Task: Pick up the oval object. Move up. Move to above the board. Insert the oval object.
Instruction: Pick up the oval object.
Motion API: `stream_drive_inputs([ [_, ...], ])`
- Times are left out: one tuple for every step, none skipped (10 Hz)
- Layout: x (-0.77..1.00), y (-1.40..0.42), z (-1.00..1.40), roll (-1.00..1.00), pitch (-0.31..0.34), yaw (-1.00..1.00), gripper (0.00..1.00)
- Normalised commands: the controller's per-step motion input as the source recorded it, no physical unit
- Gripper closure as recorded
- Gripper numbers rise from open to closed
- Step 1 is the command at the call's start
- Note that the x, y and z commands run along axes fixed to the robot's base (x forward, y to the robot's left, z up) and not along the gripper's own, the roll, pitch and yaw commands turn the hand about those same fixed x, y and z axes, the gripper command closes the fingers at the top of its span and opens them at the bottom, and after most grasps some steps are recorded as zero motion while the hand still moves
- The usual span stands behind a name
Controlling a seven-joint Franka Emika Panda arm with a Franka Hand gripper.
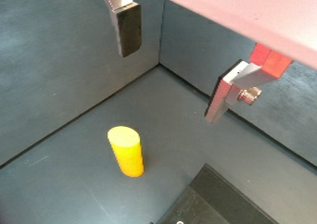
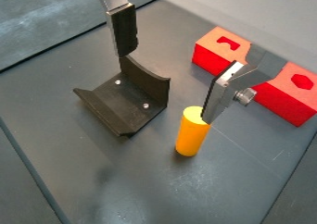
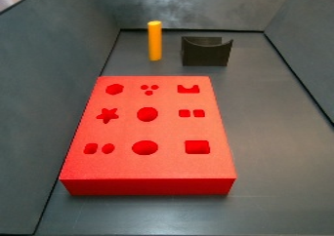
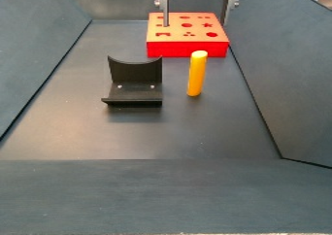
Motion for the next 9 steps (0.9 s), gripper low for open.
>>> stream_drive_inputs([
  [0.20, 0.00, -0.29, -0.17, 0.017, 0.00, 0.00],
  [0.12, -0.02, -0.23, -0.06, -0.007, -0.01, 0.00],
  [0.00, -0.19, -0.28, -0.01, -0.044, -0.97, 0.00],
  [0.00, -0.02, -0.32, -0.02, -0.026, -1.00, 0.00],
  [0.00, -0.01, -0.31, -0.02, -0.030, -1.00, 0.00],
  [0.00, 0.00, -0.33, -0.04, -0.077, -1.00, 0.00],
  [0.00, 0.00, -0.33, -0.04, -0.083, -1.00, 0.00],
  [0.00, 0.00, -0.33, -0.04, -0.084, -1.00, 0.00],
  [0.00, 0.00, -0.32, -0.04, -0.084, -1.00, 0.00],
])
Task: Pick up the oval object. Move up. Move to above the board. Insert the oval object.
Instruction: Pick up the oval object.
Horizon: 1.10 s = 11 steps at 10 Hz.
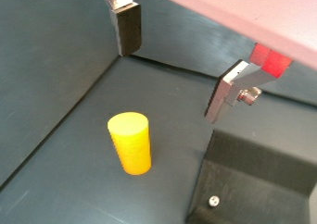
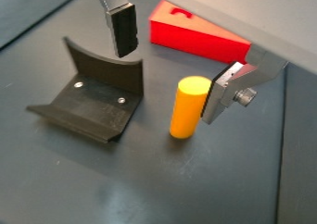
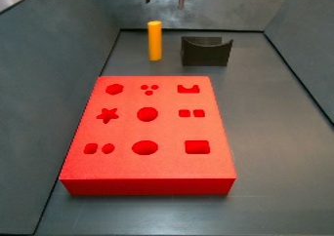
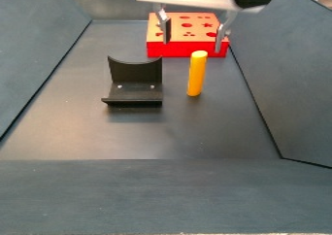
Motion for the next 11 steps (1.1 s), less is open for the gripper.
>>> stream_drive_inputs([
  [0.00, 0.00, -0.32, -0.04, -0.084, -1.00, 0.00],
  [0.00, 0.00, -0.32, -0.04, -0.086, -1.00, 0.00],
  [0.00, 0.00, -0.32, -0.03, -0.086, -1.00, 0.00],
  [0.00, 0.00, -0.32, -0.03, -0.084, -1.00, 0.00],
  [0.00, 0.00, -0.32, -0.04, -0.084, -1.00, 0.00],
  [0.00, -0.01, -0.33, -0.04, -0.077, -1.00, 0.00],
  [0.00, -0.09, -0.15, -0.01, 0.000, -1.00, 0.00],
  [0.05, -0.40, 0.00, 0.13, 0.029, 0.00, 0.00],
  [0.00, -0.42, -0.06, 0.11, 0.000, 0.04, 0.00],
  [-0.11, -0.45, -0.19, 0.06, 0.000, 0.35, 0.00],
  [-0.04, -0.19, -0.11, 0.00, 0.000, 0.35, 0.00],
])
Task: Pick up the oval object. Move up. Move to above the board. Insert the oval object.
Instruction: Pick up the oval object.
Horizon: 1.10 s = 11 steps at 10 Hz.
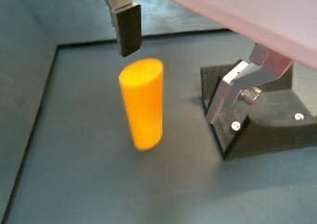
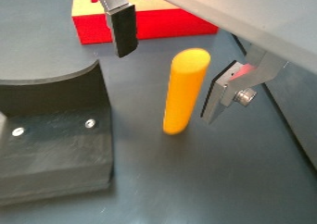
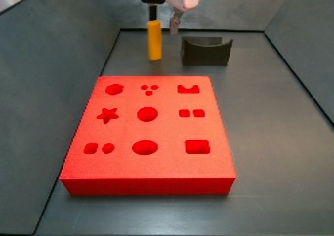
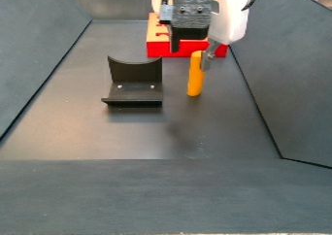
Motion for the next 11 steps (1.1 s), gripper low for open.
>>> stream_drive_inputs([
  [-0.03, 0.00, -0.03, 0.00, 0.000, 0.00, 0.00],
  [-0.18, 0.02, -0.06, -0.02, -0.016, -0.07, 0.00],
  [-0.20, 0.02, -0.09, -0.02, -0.021, -0.10, 0.00],
  [-0.13, 0.03, -0.03, -0.03, -0.007, -0.10, 0.00],
  [-0.19, 0.05, -0.01, -0.03, -0.009, -0.18, 0.00],
  [-0.08, 0.01, 0.00, -0.03, -0.017, -0.14, 0.00],
  [0.00, 0.00, 0.00, 0.00, 0.000, 0.00, 1.00],
  [0.00, 0.00, 0.00, 0.02, 0.000, 0.00, 1.00],
  [0.00, 0.00, 0.00, 0.00, 0.000, 0.00, 1.00],
  [0.00, 0.00, 0.00, 0.00, 0.000, 0.00, 1.00],
  [0.00, 0.00, 0.00, 0.00, 0.000, 0.00, 1.00],
])
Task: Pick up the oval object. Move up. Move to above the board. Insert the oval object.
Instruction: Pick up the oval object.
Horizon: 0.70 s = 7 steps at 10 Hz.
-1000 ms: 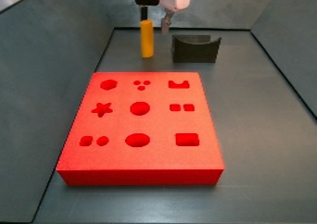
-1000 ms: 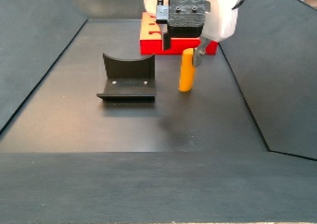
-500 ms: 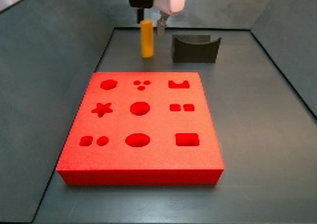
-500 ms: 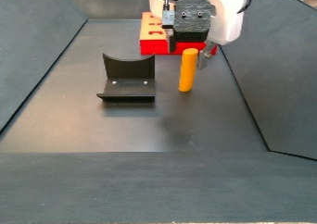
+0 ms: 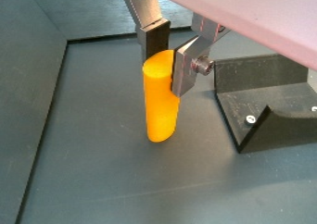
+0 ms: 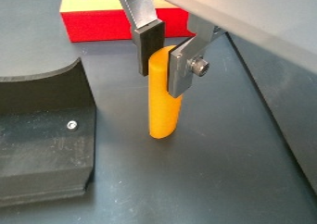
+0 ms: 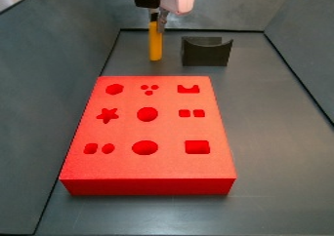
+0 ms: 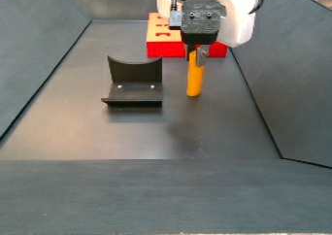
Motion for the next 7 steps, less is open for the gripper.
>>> stream_drive_inputs([
  [0.00, 0.00, 0.00, 0.00, 0.000, 0.00, 1.00],
  [0.00, 0.00, 0.00, 0.00, 0.000, 0.00, 1.00],
  [0.00, 0.00, 0.00, 0.00, 0.000, 0.00, 1.00],
  [0.00, 0.00, 0.00, 0.00, 0.000, 0.00, 1.00],
  [0.00, 0.00, 0.00, 0.00, 0.000, 0.00, 1.00],
  [0.00, 0.00, 0.00, 0.00, 0.000, 0.00, 1.00],
  [0.00, 0.00, 0.00, 0.00, 0.000, 0.00, 1.00],
])
